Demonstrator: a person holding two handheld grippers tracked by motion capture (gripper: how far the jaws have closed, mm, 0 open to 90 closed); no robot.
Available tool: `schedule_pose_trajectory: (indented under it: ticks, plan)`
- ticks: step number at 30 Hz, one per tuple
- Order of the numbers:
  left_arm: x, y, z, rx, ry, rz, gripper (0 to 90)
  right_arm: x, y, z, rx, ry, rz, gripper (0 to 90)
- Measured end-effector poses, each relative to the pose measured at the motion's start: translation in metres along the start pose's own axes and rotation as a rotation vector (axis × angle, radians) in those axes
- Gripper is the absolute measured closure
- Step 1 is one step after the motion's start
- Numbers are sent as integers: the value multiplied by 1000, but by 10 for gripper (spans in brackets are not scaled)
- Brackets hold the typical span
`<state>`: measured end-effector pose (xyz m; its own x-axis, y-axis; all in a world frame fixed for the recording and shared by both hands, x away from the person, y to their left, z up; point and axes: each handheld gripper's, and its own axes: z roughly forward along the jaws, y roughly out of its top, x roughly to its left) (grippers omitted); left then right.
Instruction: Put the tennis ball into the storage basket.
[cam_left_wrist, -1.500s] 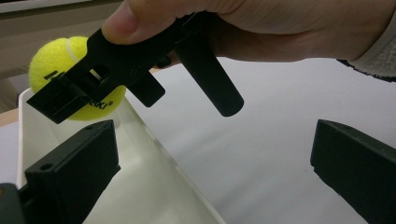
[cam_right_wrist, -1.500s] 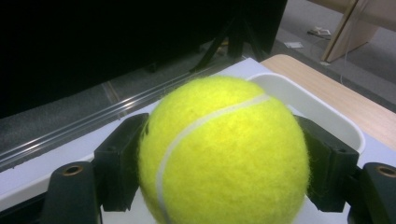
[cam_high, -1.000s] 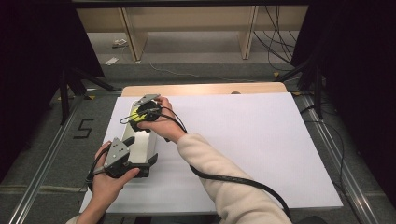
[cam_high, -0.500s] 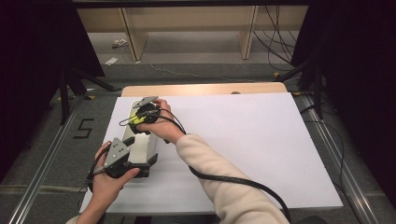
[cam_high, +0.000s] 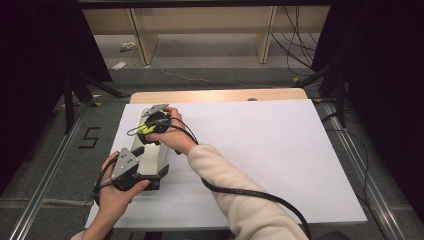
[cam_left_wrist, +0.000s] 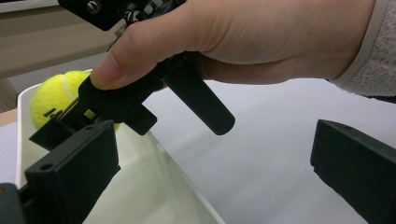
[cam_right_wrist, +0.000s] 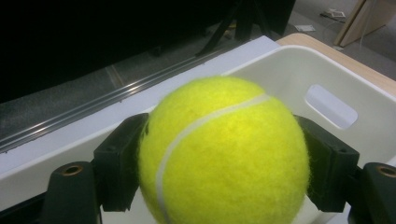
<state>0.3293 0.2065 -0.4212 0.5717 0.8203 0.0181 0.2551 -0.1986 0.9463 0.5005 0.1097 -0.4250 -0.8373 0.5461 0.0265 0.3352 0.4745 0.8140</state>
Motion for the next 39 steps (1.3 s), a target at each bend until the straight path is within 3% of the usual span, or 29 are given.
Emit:
schedule_pose_trajectory:
  ticks: [9, 16, 39]
  plan:
    - [0, 0, 0, 1, 0, 1, 4, 0, -1, 1, -1, -10, -8, 251]
    - [0, 0, 0, 1, 0, 0, 3, 0, 3, -2, -44, -21, -45, 111]
    - [-1, 0, 1, 2, -1, 3, 3, -10, 12, -22, -81, -38, -44, 143]
